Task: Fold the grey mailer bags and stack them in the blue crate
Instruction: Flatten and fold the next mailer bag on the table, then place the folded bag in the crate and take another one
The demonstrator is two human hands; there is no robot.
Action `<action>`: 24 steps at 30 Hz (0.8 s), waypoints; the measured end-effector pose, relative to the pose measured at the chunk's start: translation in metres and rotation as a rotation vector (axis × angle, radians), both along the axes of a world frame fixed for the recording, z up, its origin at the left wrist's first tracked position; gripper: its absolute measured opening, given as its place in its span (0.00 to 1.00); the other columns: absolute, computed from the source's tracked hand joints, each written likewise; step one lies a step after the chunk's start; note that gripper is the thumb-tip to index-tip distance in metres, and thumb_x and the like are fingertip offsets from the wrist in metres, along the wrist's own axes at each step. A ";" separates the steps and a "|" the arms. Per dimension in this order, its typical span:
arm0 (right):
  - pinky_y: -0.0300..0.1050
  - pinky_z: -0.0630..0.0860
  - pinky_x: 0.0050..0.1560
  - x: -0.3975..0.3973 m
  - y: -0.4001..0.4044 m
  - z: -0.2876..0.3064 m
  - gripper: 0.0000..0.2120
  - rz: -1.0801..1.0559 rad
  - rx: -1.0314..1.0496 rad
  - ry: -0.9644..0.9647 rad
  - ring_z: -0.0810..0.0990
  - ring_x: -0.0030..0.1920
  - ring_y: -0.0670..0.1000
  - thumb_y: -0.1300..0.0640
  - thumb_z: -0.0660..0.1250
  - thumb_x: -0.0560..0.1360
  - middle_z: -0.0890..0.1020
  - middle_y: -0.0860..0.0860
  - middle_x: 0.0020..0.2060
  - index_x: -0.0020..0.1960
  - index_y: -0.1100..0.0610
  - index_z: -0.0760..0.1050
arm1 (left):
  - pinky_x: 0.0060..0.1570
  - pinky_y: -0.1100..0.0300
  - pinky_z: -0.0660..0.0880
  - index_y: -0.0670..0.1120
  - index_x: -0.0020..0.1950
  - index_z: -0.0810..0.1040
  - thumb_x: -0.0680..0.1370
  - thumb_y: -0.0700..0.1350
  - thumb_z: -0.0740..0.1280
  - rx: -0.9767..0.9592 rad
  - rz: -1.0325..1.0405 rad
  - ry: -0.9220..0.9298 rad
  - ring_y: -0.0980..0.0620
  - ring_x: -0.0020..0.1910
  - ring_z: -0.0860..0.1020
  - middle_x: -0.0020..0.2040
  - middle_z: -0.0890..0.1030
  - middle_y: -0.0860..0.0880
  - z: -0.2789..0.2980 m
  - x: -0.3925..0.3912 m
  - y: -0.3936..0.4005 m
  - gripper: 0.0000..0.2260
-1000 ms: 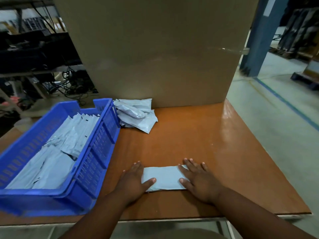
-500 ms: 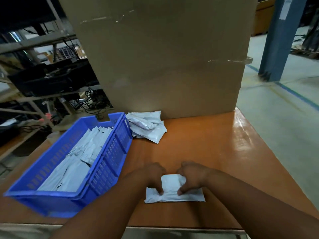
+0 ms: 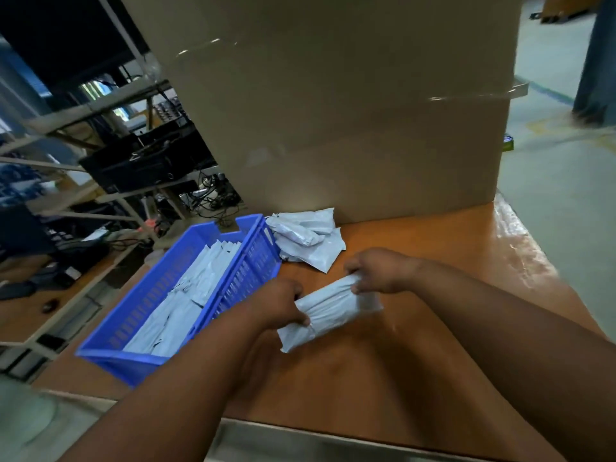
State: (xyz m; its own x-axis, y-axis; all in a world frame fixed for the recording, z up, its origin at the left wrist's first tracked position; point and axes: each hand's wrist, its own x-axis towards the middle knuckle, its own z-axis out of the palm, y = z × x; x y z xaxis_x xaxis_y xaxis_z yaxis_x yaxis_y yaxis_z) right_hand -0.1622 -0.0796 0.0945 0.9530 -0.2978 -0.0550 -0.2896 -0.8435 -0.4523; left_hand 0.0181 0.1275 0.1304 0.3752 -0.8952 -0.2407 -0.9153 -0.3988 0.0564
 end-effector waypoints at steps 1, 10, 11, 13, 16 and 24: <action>0.47 0.76 0.49 0.013 -0.001 0.009 0.07 0.013 -0.019 -0.019 0.79 0.50 0.47 0.47 0.74 0.76 0.81 0.41 0.48 0.52 0.42 0.80 | 0.41 0.51 0.74 0.48 0.43 0.79 0.68 0.57 0.83 -0.025 0.044 -0.015 0.50 0.42 0.78 0.41 0.79 0.50 0.012 0.005 0.005 0.18; 0.42 0.62 0.42 0.175 0.052 0.112 0.14 0.205 -0.194 -0.123 0.75 0.49 0.48 0.52 0.76 0.77 0.77 0.44 0.47 0.62 0.50 0.81 | 0.41 0.54 0.67 0.48 0.50 0.78 0.72 0.58 0.81 -0.064 0.322 -0.207 0.48 0.46 0.75 0.44 0.76 0.51 0.107 0.077 0.085 0.19; 0.42 0.62 0.41 0.195 0.062 0.121 0.15 0.218 -0.214 -0.136 0.75 0.49 0.48 0.52 0.76 0.77 0.78 0.45 0.48 0.62 0.50 0.81 | 0.41 0.54 0.66 0.48 0.49 0.78 0.72 0.59 0.80 -0.049 0.335 -0.235 0.48 0.46 0.74 0.43 0.76 0.51 0.113 0.086 0.094 0.19; 0.42 0.65 0.44 0.236 0.084 0.136 0.15 0.244 -0.249 -0.125 0.76 0.50 0.49 0.52 0.77 0.76 0.79 0.47 0.50 0.62 0.49 0.81 | 0.39 0.54 0.65 0.48 0.44 0.75 0.73 0.60 0.79 0.006 0.366 -0.278 0.48 0.45 0.73 0.43 0.77 0.49 0.119 0.107 0.112 0.20; 0.45 0.74 0.51 0.296 0.118 0.141 0.17 0.287 -0.268 -0.063 0.80 0.55 0.53 0.51 0.77 0.76 0.79 0.46 0.51 0.63 0.47 0.81 | 0.31 0.55 0.61 0.47 0.42 0.75 0.74 0.61 0.78 0.090 0.429 -0.252 0.48 0.44 0.74 0.41 0.76 0.50 0.119 0.144 0.139 0.20; 0.51 0.80 0.58 0.423 0.185 0.088 0.15 0.397 -0.290 0.221 0.81 0.55 0.53 0.51 0.78 0.74 0.81 0.45 0.54 0.60 0.46 0.81 | 0.43 0.55 0.83 0.41 0.45 0.83 0.69 0.56 0.83 0.316 0.548 0.060 0.46 0.33 0.83 0.31 0.84 0.46 0.063 0.246 0.180 0.20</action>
